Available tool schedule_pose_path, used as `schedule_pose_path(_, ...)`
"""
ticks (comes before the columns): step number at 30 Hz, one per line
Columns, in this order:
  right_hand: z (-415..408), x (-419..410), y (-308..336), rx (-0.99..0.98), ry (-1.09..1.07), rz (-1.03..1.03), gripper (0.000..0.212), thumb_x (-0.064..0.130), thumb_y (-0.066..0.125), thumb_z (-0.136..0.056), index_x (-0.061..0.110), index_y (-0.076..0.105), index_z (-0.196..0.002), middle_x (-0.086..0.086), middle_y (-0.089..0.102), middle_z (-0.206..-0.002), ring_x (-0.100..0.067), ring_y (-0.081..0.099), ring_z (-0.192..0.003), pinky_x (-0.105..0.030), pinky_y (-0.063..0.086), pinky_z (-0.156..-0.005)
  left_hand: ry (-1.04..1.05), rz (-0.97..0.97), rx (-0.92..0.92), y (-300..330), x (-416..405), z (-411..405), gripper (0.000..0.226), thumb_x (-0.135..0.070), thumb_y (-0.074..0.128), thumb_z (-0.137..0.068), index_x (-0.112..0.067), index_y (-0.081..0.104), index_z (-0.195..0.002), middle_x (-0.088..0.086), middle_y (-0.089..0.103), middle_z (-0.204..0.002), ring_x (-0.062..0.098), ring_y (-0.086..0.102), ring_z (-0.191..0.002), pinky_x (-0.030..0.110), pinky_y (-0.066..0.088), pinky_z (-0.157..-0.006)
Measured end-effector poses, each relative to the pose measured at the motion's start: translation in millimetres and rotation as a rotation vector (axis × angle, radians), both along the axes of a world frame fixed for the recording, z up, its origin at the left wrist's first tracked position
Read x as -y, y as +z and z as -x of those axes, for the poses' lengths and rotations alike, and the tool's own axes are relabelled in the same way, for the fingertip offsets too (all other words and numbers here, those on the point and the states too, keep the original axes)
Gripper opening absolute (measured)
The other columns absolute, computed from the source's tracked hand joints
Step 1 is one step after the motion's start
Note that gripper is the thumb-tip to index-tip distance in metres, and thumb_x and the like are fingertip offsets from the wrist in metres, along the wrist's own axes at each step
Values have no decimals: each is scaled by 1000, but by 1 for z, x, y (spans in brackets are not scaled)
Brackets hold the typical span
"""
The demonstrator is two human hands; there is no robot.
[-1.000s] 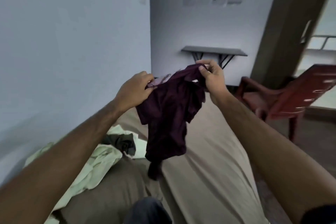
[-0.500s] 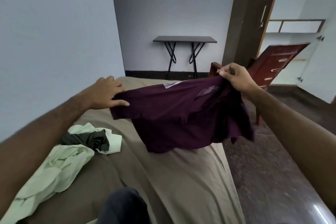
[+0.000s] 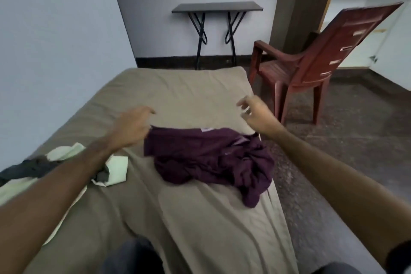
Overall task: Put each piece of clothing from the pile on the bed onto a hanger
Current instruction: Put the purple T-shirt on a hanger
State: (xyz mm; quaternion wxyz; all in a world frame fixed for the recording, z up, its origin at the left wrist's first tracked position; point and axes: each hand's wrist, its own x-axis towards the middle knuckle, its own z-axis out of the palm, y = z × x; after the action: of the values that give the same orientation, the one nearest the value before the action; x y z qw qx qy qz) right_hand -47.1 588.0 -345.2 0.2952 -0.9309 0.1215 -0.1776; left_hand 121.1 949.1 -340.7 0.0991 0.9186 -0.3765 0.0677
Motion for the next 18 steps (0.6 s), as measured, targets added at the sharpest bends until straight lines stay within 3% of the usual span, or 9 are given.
schedule_pose_path(3,8,-40,-45,-344,305,-183,20,-3,52,-92,7,67,-99,-1,68,-78,-10,64,-67,-29,51,-65,-260,-301,-56,-57,49,20,55,-45,58,-84,-27,49,-135,0,56,-135,25,55,-125,42,46,-99)
schedule_pose_path(6,8,-58,-93,-608,443,-244,18,5,54,-96,6,67,-108,-9,75,-89,-16,71,-77,-28,56,-73,-294,-438,-91,-96,92,39,60,-44,62,-90,-30,39,-144,-4,47,-142,21,51,-128,44,44,-98)
schedule_pose_path(9,9,-69,-131,-600,388,-235,21,12,56,-95,14,64,-114,-3,76,-92,-13,71,-86,-28,55,-85,-247,-389,-185,-127,105,36,55,-39,56,-95,-28,37,-146,-2,43,-146,24,52,-127,48,43,-101)
schedule_pose_path(13,14,-89,-151,-456,221,-375,8,18,57,-98,19,64,-102,2,75,-84,-12,71,-75,-36,59,-78,-179,-120,-331,-134,98,23,45,-36,45,-101,-33,39,-145,-8,41,-149,18,56,-124,43,47,-100)
schedule_pose_path(15,1,-87,-165,-489,150,-391,10,32,57,-99,24,62,-97,6,74,-80,-8,70,-71,-36,59,-76,-221,-147,-378,-141,110,6,44,-41,49,-100,-36,43,-143,-10,44,-145,14,54,-125,43,47,-100)
schedule_pose_path(18,-1,-82,-170,-490,63,-452,22,44,57,-97,23,60,-93,6,75,-78,-8,70,-69,-34,55,-77,-254,-259,-271,-146,128,8,37,-49,54,-95,-35,55,-129,-10,54,-130,14,51,-122,45,42,-98)
